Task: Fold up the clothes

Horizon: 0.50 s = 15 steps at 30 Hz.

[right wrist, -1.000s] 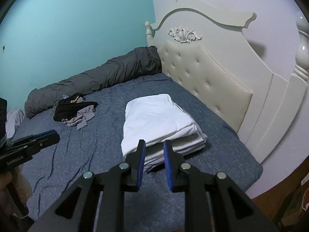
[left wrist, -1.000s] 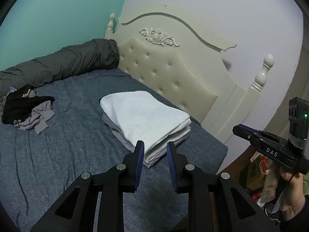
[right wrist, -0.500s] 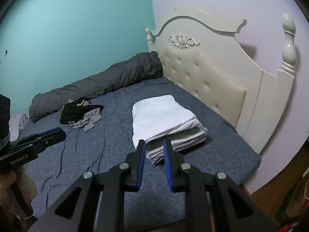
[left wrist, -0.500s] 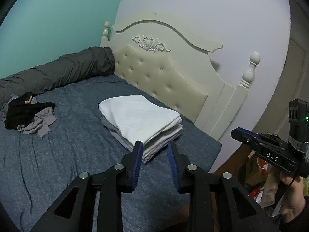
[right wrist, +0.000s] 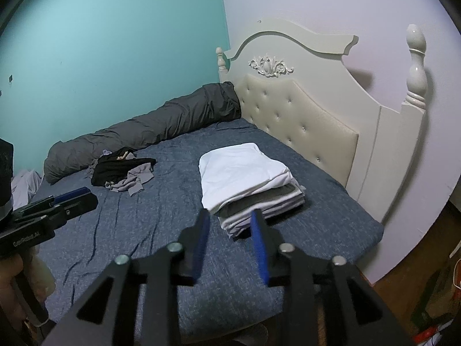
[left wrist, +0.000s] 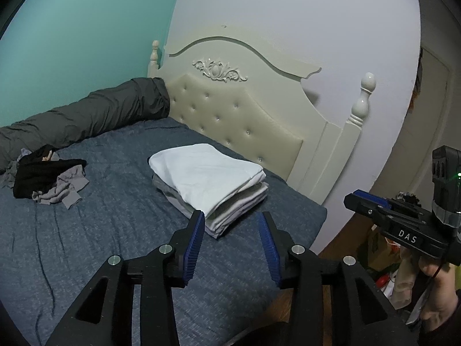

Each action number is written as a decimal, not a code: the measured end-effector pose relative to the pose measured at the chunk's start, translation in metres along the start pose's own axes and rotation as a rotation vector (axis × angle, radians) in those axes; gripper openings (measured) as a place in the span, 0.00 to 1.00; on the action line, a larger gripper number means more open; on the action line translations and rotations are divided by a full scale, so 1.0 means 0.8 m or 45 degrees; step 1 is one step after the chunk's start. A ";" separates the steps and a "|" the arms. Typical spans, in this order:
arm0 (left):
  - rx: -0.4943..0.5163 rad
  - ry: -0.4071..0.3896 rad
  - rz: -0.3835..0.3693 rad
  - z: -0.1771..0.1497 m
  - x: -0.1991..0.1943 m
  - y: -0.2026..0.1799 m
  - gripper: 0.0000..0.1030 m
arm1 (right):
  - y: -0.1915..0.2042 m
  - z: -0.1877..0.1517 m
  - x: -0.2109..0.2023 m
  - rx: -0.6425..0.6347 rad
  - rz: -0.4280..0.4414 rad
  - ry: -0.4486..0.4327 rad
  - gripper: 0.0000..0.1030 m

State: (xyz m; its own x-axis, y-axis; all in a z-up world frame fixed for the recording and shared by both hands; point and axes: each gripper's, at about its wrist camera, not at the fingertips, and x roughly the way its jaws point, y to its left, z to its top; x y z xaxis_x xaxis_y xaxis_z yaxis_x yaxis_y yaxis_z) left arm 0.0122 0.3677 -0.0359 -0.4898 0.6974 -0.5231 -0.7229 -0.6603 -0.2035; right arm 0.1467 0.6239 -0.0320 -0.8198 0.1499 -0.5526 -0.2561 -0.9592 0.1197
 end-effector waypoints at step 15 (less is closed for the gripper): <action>0.010 -0.002 0.011 -0.015 -0.023 -0.001 0.61 | 0.010 -0.024 -0.025 0.018 -0.024 -0.020 0.48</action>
State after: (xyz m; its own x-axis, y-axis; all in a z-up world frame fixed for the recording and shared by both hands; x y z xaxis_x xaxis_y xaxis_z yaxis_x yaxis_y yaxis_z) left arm 0.0276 0.3524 -0.0360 -0.4967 0.6924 -0.5234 -0.7226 -0.6639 -0.1926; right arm 0.1706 0.6086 -0.0356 -0.8226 0.1716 -0.5422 -0.2787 -0.9527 0.1213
